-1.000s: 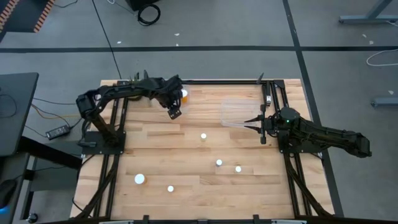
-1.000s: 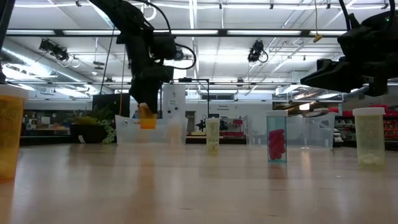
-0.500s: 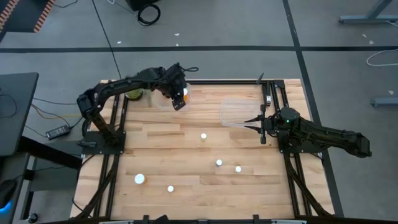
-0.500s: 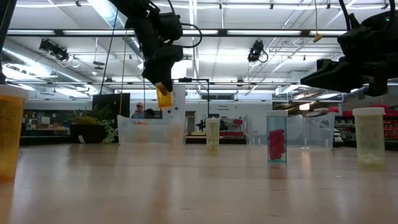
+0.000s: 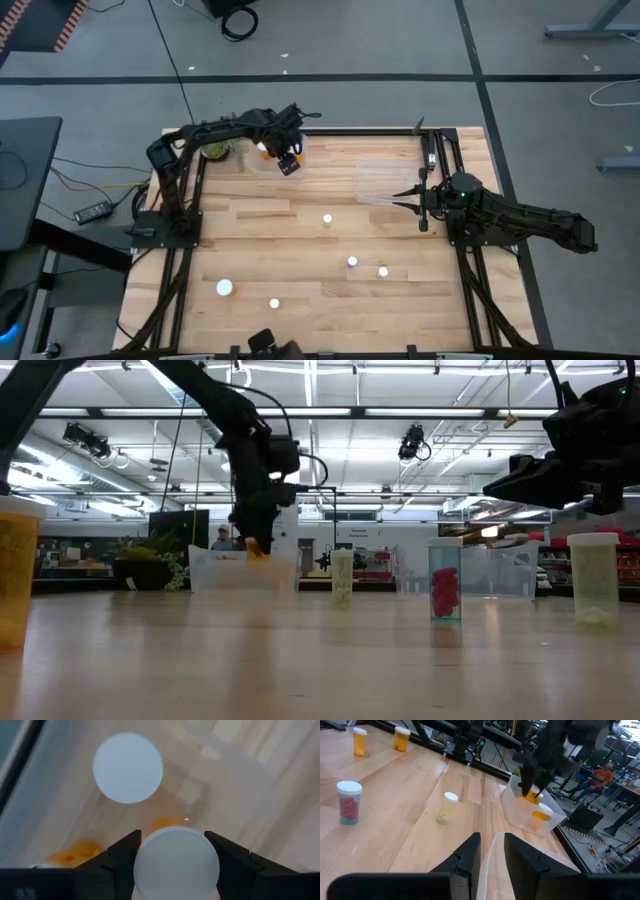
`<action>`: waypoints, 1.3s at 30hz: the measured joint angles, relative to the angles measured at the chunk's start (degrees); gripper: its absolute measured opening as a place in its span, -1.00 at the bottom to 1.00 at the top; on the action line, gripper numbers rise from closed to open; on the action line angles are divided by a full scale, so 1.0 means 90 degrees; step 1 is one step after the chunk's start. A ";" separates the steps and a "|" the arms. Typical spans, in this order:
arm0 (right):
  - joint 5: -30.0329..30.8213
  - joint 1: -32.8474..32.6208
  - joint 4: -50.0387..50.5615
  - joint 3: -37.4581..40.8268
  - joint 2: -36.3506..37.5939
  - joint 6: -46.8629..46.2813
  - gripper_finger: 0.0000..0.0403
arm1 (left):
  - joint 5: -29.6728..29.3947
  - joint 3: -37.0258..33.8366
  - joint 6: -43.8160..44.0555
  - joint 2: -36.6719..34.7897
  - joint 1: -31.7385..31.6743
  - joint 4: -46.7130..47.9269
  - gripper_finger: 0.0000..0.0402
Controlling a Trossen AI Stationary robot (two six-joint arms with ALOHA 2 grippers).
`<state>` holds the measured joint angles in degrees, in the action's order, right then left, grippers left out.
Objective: Pick and place medicine bottles into bin by pill shape (circle, oval)
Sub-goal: Put the large orange pill bottle into the left transparent bin
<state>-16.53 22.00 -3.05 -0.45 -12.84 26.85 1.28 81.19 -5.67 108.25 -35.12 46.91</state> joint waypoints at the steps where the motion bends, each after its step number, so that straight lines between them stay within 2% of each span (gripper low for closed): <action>1: 0.0000 0.0000 0.0000 0.0000 0.0000 -0.0001 -0.54 | 0.0002 0.0000 -0.0005 0.0103 -0.0009 0.0003 0.06; 5: 0.0000 0.0000 0.0000 0.0000 0.0000 0.0000 -0.54 | 0.0002 -0.0002 -0.0032 0.0341 -0.0009 0.0023 0.06; 16: 0.0000 0.0000 0.0000 0.0000 0.0000 0.0000 -0.54 | -0.0001 0.0011 -0.0163 0.0342 0.0008 0.0166 0.45; 25: 0.0000 0.0000 0.0000 0.0000 0.0002 0.0000 -0.54 | -0.0074 0.0870 -0.0284 0.0175 0.0142 0.1123 0.50; 31: 0.0000 0.0000 0.0000 0.0000 0.0002 0.0000 -0.54 | -0.0073 0.0935 -0.0268 -0.0245 0.0746 0.1426 0.47; 39: 0.0000 0.0000 0.0000 0.0000 0.0002 -0.0002 -0.54 | -0.0084 0.0930 0.0310 -0.0698 0.2092 0.2106 0.46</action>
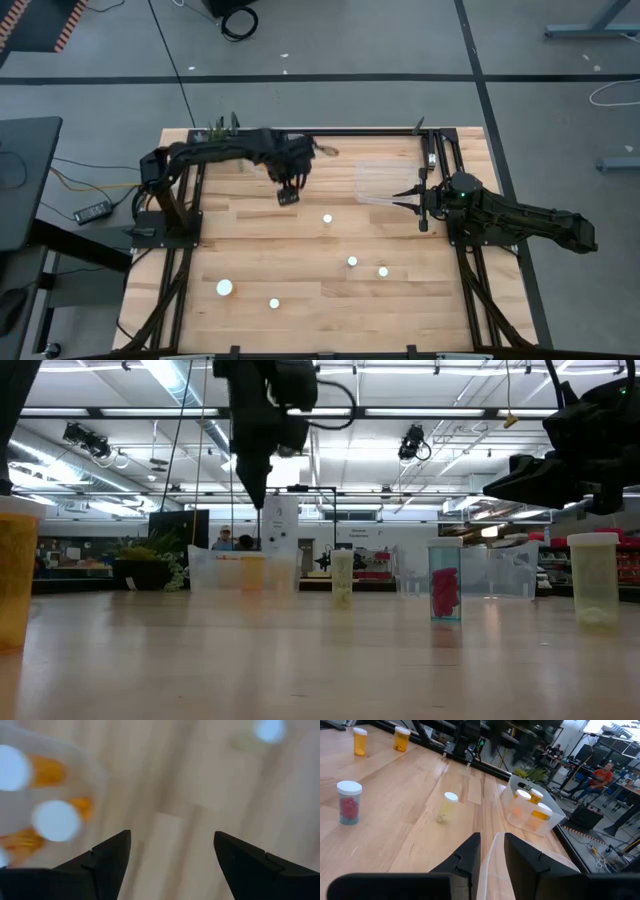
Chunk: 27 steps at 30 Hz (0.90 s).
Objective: Pick and place medicine bottles into bin by pill shape (circle, oval)
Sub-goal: Put the large orange pill bottle into the left transparent bin
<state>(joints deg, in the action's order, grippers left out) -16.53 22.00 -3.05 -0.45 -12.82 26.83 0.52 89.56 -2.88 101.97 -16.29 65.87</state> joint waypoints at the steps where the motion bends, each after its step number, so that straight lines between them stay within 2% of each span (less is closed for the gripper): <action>1: 0.0000 0.0000 0.0002 0.0000 0.0000 0.0002 -0.54 | -0.0050 0.0000 0.0143 -0.0029 0.0177 0.0080 0.46; 12: 0.0000 0.0000 0.0002 0.0000 0.0000 0.0002 -0.54 | -0.1042 -0.0005 0.1733 -0.0104 0.2358 0.0258 0.46; 16: 0.0000 0.0000 0.0005 0.0000 0.0000 0.0000 -0.54 | -0.1637 -0.0007 0.2263 -0.0104 0.3015 0.0425 0.46; 20: 0.0000 0.0000 0.0005 0.0000 0.0000 0.0002 -0.54 | -0.1951 -0.0011 0.2919 -0.0104 0.3560 0.0601 0.46; 23: 0.0000 0.0000 0.0005 0.0000 0.0000 0.0002 -0.54 | -0.2069 -0.0293 0.3444 -0.0131 0.3937 0.0515 0.46; 27: 0.0000 0.0000 0.0005 0.0000 0.0000 0.0002 -0.54 | -0.1997 -0.1132 0.4290 -0.0297 0.4444 0.0341 0.45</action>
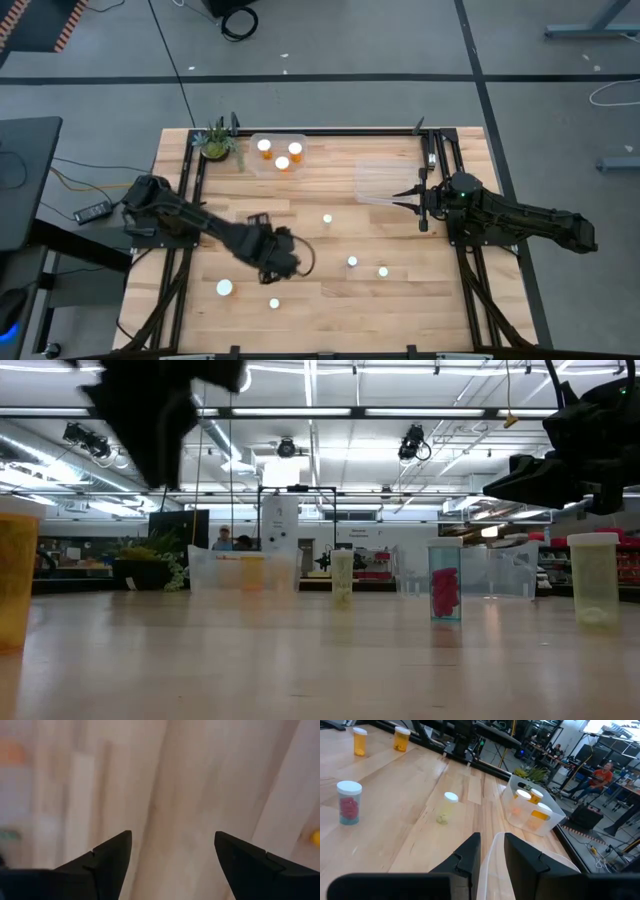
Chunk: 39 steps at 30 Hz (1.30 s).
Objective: Pick and place medicine bottles into bin by pill shape (circle, oval)
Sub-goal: Put the large orange pill bottle into the left transparent bin
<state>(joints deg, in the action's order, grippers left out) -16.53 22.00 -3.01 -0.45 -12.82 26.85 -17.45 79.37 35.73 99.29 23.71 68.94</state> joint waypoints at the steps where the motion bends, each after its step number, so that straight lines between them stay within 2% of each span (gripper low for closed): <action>1: 0.0000 0.0000 0.0000 0.0000 -0.0002 -0.0002 -0.54 | 0.0073 -0.0229 0.0200 -0.0033 0.0125 -0.0006 0.45; 7: 0.0000 0.0000 0.0001 0.0000 -0.0005 -0.0001 -0.54 | 0.0198 -0.1016 0.1331 -0.0430 0.0673 0.0023 0.36; 12: 0.0000 0.0000 0.0000 0.0000 -0.0017 -0.0002 -0.54 | 0.0741 -0.1403 0.2466 -0.1019 0.1078 0.0062 0.26; 20: 0.0000 0.0000 0.0000 0.0000 -0.0022 0.0000 -0.54 | 0.2389 -0.2053 0.4098 -0.1615 0.1587 0.0736 0.08; 27: 0.0000 0.0000 -0.0002 0.0000 -0.0022 0.0000 -0.54 | 0.3801 -0.2852 0.4526 -0.1642 0.1968 -0.0348 -0.04; 32: 0.0000 0.0000 -0.0002 0.0000 -0.0022 0.0000 -0.54 | 0.3905 -0.3040 0.5012 -0.1633 0.2195 -0.1133 -0.01; 39: 0.0000 -0.0001 -0.0002 -0.0001 -0.0022 -0.0001 -0.54 | 0.3458 -0.3037 0.5562 -0.1628 0.2424 -0.1707 0.30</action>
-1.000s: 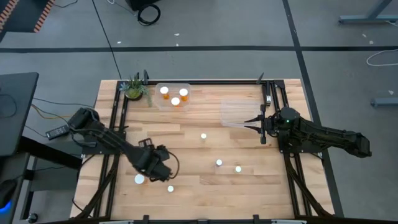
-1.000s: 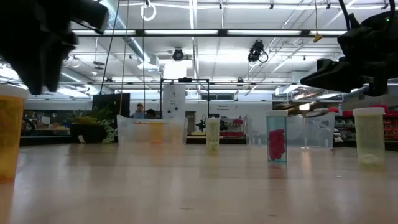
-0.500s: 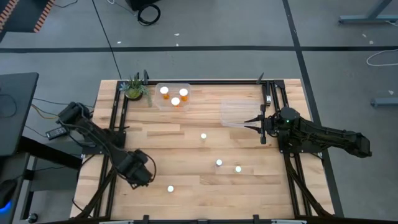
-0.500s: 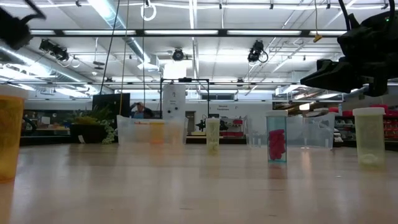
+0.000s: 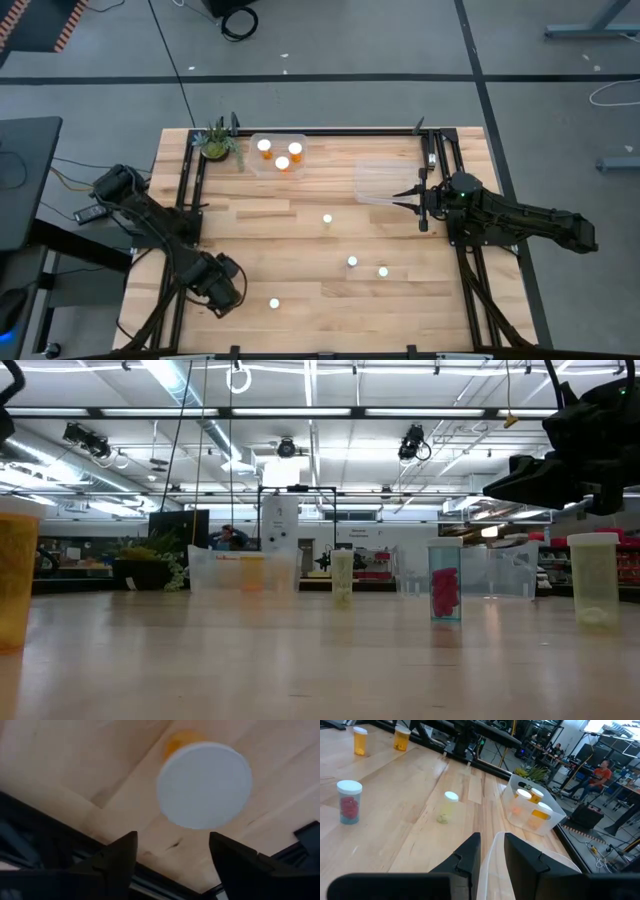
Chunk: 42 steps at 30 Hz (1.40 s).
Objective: Pick and place medicine bottles into bin by pill shape (circle, oval)
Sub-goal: Put the large orange pill bottle into the left transparent bin
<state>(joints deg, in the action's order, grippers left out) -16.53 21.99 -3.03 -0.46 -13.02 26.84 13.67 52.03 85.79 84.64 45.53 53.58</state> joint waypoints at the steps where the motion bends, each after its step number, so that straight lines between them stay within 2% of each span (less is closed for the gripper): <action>1: 0.0000 0.0000 0.0000 0.0001 0.0000 0.0001 -0.54 | -0.0027 0.0000 0.0074 0.0000 0.0042 -0.0033 0.35; 7: 0.0000 0.0001 -0.0002 0.0001 0.0000 0.0000 -0.54 | -0.0464 0.0002 0.0355 0.0007 0.0235 -0.0183 0.56; 11: 0.0000 0.0000 -0.0002 0.0001 0.0000 0.0001 -0.54 | -0.0939 0.0002 0.0351 0.0009 0.0228 -0.0268 0.62; 14: 0.0000 -0.0001 -0.0002 -0.0001 0.0000 0.0001 -0.54 | -0.1050 0.0002 0.0221 0.0127 0.0191 -0.0276 0.62; 25: 0.0000 -0.0001 -0.0002 0.0001 0.0000 0.0001 -0.54 | -0.1095 0.0002 -0.0345 0.0471 0.0024 -0.0556 0.42; 37: 0.0000 0.0001 -0.0004 0.0001 0.0000 0.0001 -0.54 | -0.0940 0.0002 -0.0773 0.0471 -0.0211 -0.0605 0.05; 42: 0.0000 0.0000 -0.0003 0.0001 0.0000 0.0000 -0.54 | -0.0861 0.0005 -0.1285 0.0453 -0.0571 -0.0612 0.05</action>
<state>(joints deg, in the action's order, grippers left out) -16.53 21.98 -3.06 -0.45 -13.02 26.84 5.92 52.07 74.23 88.72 40.39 48.07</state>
